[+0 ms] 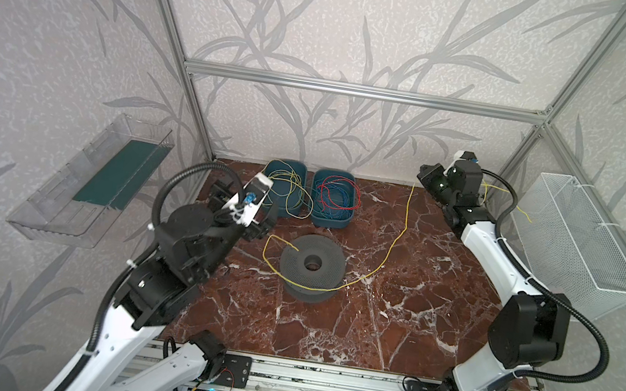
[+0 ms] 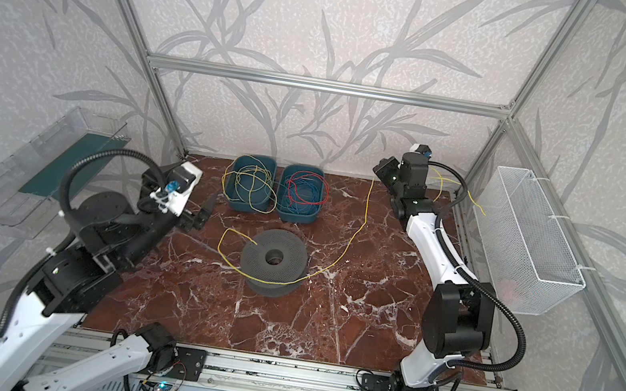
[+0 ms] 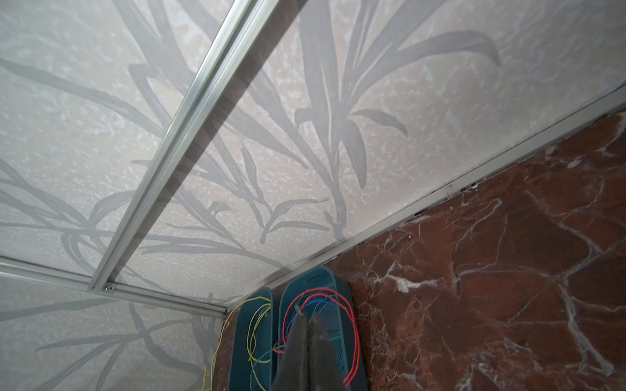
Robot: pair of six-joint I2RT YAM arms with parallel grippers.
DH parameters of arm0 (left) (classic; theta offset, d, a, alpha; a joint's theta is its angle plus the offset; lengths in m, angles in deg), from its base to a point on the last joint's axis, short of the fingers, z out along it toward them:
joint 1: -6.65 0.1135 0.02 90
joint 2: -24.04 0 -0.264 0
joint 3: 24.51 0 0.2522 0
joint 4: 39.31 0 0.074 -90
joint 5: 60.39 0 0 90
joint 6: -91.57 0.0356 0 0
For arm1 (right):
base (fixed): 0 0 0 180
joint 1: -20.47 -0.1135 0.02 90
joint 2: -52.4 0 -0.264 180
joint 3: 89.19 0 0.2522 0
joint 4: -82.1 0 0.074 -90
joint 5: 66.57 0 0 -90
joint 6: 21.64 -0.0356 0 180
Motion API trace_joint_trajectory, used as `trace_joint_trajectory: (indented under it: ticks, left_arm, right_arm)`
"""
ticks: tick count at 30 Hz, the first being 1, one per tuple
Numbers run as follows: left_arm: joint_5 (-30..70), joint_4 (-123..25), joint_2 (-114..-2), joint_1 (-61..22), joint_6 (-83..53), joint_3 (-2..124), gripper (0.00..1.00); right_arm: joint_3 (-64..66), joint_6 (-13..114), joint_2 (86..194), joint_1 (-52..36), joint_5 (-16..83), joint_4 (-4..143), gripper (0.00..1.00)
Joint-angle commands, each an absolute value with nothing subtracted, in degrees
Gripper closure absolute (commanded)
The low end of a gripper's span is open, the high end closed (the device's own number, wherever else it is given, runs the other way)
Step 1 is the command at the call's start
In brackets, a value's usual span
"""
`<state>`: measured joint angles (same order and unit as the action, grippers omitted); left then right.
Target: Wrap the cables
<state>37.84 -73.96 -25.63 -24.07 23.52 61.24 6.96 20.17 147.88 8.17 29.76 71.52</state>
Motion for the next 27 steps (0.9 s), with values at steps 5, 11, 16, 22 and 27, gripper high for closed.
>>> trace_joint_trajectory:
  ticks: [5,11,16,22,27]
  left_arm:
    - [12.99,-62.57,-48.13,-25.35,3.24,67.35,0.03]
    - [5.86,-52.26,-60.46,-26.1,-3.34,68.67,0.03]
    - [2.11,-43.0,-66.52,-26.64,-10.07,68.33,0.03]
    - [2.23,-42.97,-70.26,-28.28,-9.25,69.27,0.09]
    - [4.96,-41.16,-68.96,-28.7,-7.0,64.49,0.2]
  right_arm:
    - [2.97,16.92,141.77,2.09,35.1,75.64,1.0]
    - [-0.77,14.25,139.22,-2.1,35.67,78.77,1.0]
    - [-3.3,12.01,138.03,-4.32,35.39,81.11,1.0]
    - [-5.61,8.55,137.41,-5.51,36.17,84.09,1.0]
    - [-5.91,8.16,136.18,-5.54,36.97,83.98,1.0]
